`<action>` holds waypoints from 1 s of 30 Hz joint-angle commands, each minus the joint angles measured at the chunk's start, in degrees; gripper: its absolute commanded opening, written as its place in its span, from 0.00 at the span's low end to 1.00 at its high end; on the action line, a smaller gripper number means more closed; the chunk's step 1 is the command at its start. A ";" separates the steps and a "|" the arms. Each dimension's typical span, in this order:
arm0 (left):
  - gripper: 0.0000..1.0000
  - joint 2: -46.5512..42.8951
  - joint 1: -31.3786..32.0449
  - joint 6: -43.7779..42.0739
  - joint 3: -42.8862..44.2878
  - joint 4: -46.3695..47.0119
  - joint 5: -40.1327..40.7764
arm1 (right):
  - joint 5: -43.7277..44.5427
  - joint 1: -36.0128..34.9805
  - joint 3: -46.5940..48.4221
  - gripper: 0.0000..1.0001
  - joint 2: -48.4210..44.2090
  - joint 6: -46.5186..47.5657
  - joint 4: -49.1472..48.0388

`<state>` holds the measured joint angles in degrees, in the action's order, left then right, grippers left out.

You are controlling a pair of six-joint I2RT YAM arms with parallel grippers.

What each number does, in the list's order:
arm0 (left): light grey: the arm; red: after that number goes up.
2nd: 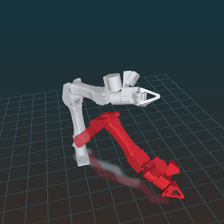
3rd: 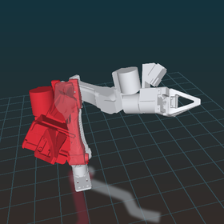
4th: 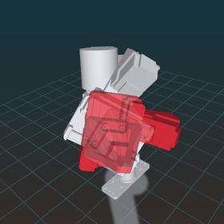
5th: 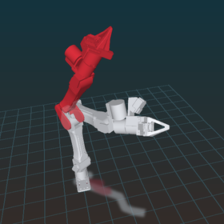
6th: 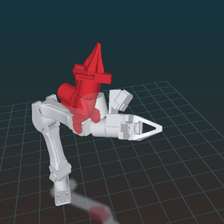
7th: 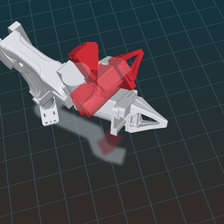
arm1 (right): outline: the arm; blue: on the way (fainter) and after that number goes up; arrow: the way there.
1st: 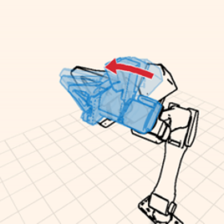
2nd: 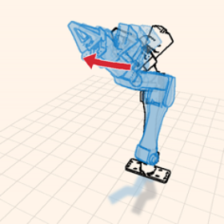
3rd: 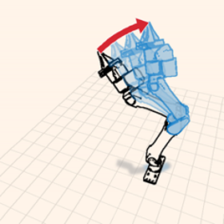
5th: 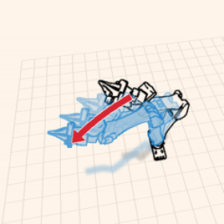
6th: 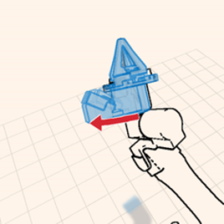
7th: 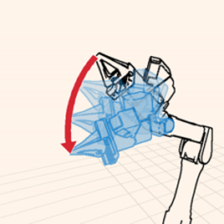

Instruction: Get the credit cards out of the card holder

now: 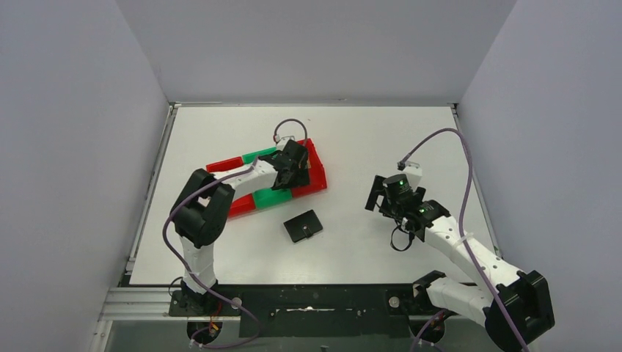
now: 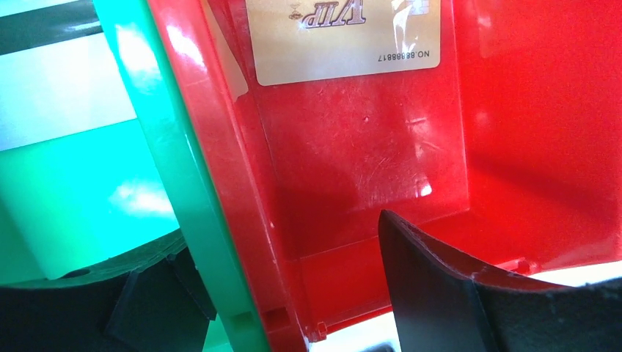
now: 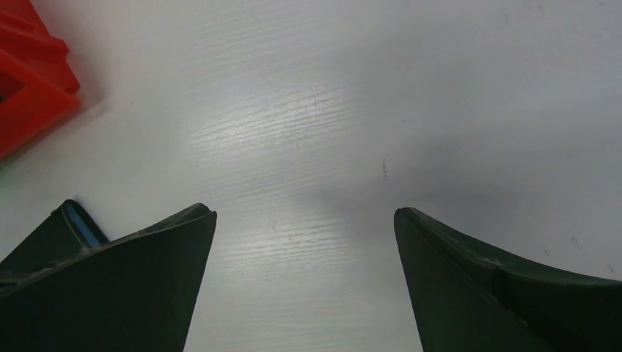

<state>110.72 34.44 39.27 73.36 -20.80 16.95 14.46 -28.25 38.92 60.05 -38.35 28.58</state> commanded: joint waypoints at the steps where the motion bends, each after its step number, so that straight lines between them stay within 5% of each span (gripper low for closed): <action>1: 0.71 -0.27 4.40 2.06 4.26 1.32 -1.38 | 3.83 2.12 -1.11 0.98 -2.77 -2.12 0.50; 17: 0.71 5.85 13.12 3.39 14.47 0.50 -2.74 | 0.24 7.91 -4.59 0.98 -8.85 -2.80 0.36; 30: 0.93 -9.49 13.55 0.13 11.08 1.42 2.00 | -11.52 7.83 -7.36 0.98 -14.83 1.26 -8.03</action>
<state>111.83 47.70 40.75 85.30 -21.87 15.27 6.74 -20.64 32.14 46.46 -38.76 26.04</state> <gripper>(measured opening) 0.900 0.979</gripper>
